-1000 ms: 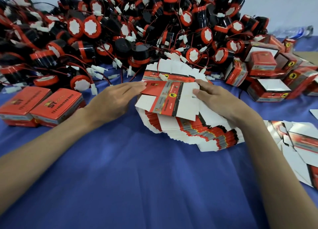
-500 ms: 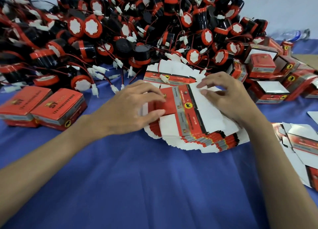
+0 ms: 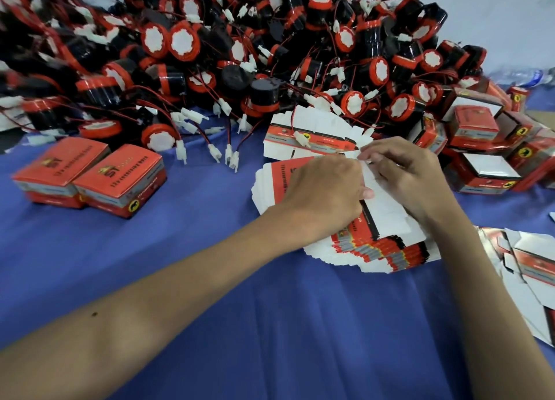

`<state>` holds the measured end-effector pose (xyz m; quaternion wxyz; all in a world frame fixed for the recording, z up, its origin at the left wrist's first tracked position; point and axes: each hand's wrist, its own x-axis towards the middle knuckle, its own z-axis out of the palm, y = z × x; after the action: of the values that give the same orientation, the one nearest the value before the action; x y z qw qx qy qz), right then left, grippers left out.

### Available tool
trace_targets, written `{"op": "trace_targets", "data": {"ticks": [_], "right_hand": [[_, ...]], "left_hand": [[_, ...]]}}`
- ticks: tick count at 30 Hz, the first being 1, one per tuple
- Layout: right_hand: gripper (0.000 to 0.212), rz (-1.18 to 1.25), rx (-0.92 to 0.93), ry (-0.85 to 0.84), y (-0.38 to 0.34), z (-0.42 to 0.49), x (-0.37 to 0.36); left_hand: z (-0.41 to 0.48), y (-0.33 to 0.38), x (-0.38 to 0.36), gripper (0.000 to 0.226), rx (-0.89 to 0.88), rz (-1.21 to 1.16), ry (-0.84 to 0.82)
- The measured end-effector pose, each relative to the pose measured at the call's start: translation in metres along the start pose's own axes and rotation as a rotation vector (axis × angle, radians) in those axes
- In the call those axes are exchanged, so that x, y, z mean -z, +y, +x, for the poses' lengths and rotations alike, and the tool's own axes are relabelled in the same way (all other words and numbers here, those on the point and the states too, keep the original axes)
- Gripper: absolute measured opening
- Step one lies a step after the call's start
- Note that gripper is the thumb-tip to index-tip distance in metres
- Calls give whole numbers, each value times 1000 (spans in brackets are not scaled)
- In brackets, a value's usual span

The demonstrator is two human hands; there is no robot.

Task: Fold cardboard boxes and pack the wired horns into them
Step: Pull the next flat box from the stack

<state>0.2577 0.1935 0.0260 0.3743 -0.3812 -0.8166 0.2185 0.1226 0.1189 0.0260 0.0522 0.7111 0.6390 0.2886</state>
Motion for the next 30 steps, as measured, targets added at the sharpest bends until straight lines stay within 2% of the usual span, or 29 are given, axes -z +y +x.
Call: {"op": "trace_targets", "data": {"ticks": [5,10,14,18,21,24,27,30], "right_hand": [[21,42,-35,4,1,-2,1],[22,49,8,-8,-4,-4,-1],[21,33,23,-2,-4,-9,-4],[14,-126,150,77,-10,-16,-1],[10,13,125,-49,-14,-19,2],[27,65,81,-180,-13,-19,0],[31,186,38,-145,-11,-20,1],[21,427,-130,-34,-4,-20,8]], "left_hand": [[-4,2,-4,31,57,36,77],[4,6,6,27,127,37,-53],[6,9,12,21,57,115,-138],[0,8,12,16,19,129,-26],[3,2,16,17,101,15,-8],[5,-4,16,13,70,-59,-143],[2,-9,16,15,34,-144,-206],[-1,-13,15,26,26,-162,-238]]}}
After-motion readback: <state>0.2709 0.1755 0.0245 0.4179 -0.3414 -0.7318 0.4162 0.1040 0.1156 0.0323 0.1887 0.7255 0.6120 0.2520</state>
